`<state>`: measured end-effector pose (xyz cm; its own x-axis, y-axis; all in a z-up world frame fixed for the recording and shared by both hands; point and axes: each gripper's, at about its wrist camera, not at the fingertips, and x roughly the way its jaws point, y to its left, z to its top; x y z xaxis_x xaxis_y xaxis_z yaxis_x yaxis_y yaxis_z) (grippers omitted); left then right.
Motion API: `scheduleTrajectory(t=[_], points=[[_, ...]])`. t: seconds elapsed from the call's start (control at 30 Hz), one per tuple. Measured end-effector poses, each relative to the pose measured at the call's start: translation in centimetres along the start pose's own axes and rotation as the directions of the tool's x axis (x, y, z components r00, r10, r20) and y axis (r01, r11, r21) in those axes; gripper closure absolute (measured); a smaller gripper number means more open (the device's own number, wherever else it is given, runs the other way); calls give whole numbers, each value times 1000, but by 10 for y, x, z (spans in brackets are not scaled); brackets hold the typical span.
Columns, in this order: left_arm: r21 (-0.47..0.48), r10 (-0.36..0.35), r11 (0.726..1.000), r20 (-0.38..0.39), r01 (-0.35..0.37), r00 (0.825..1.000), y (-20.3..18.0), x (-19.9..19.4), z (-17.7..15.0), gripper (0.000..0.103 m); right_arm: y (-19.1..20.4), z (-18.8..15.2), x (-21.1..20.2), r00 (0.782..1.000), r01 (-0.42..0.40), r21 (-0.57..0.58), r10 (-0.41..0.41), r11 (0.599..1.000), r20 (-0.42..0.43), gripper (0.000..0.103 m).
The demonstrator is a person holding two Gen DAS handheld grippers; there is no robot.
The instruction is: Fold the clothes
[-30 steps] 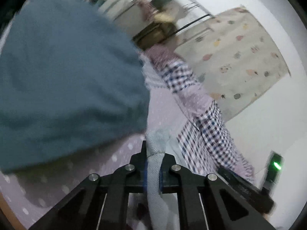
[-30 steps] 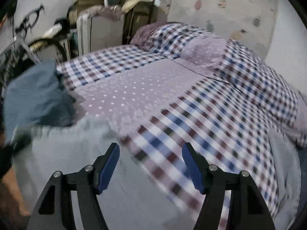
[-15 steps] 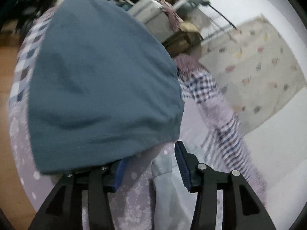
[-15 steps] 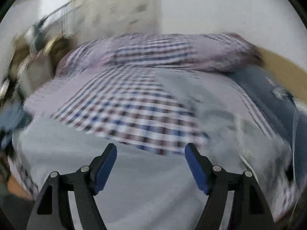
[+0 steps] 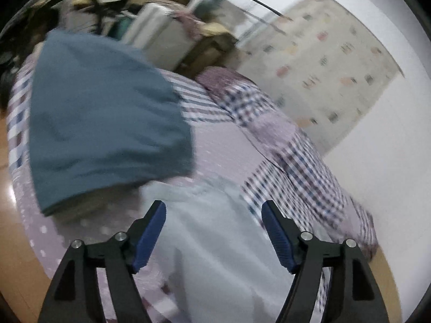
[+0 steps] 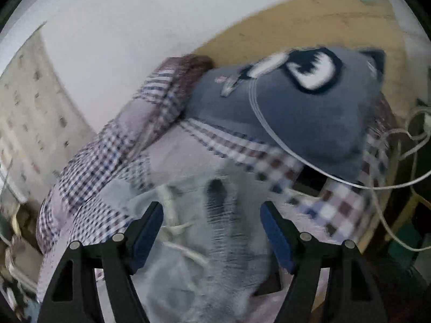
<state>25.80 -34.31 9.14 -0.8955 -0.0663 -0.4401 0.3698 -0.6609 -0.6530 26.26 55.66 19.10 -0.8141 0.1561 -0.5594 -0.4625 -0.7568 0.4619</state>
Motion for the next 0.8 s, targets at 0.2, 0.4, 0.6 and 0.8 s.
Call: scheduleTrajectory(t=[0.2,0.4,0.6,0.8], points=[[122,-91,988,-50,97,995,-63,11,-23,22,2,24,56,990,-8,-166,-16,986,-143,25],[222,-197,950,-122,220,973,-131,54,-67,22,51,20,134,946,108,-521,-248,847,-207,26],[292,-279,891,-247,346,928,-180,115,-109,22,65,29,198,880,164,-621,-398,767,-259,93],[297,-244,893,-310,338,919,-190,162,-131,22,160,64,205,921,175,-738,-374,652,-111,97]])
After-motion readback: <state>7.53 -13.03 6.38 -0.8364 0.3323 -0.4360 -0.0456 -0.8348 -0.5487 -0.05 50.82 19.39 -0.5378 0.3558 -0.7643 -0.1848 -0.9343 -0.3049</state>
